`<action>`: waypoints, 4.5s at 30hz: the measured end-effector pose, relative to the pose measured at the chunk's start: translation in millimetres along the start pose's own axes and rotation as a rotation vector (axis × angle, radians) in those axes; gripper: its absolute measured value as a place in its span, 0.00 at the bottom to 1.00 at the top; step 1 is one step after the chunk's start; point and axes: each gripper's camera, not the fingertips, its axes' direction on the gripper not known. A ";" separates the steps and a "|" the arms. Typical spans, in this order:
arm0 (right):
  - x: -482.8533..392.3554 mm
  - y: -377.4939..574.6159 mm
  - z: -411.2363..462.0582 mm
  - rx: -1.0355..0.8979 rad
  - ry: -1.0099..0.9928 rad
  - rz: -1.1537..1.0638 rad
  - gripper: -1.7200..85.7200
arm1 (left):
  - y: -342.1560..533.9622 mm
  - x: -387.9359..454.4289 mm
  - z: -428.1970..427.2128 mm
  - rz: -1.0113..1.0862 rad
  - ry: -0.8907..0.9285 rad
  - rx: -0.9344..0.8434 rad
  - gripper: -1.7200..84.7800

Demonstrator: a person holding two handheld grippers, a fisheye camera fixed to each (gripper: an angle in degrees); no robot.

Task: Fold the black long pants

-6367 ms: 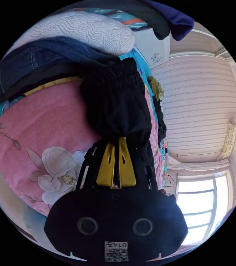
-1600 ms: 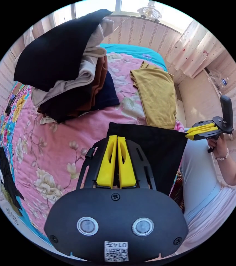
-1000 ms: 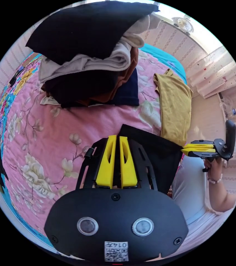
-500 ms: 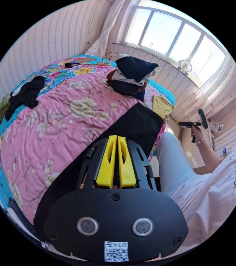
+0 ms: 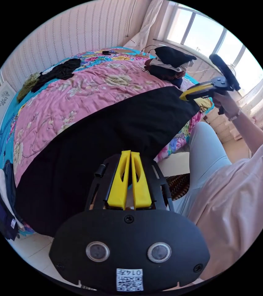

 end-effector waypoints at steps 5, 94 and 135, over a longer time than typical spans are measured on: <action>-78.7 -131.1 44.1 -0.102 -0.065 -0.302 0.02 | -7.9 12.5 26.2 -0.002 0.044 0.004 0.01; 116.1 303.8 59.2 0.244 0.075 0.738 0.04 | -475.2 347.3 233.2 0.575 0.161 -0.133 0.02; -309.3 -158.8 -22.5 0.286 -0.542 -0.689 0.04 | 19.1 -383.6 -459.0 -0.525 -0.134 0.461 0.02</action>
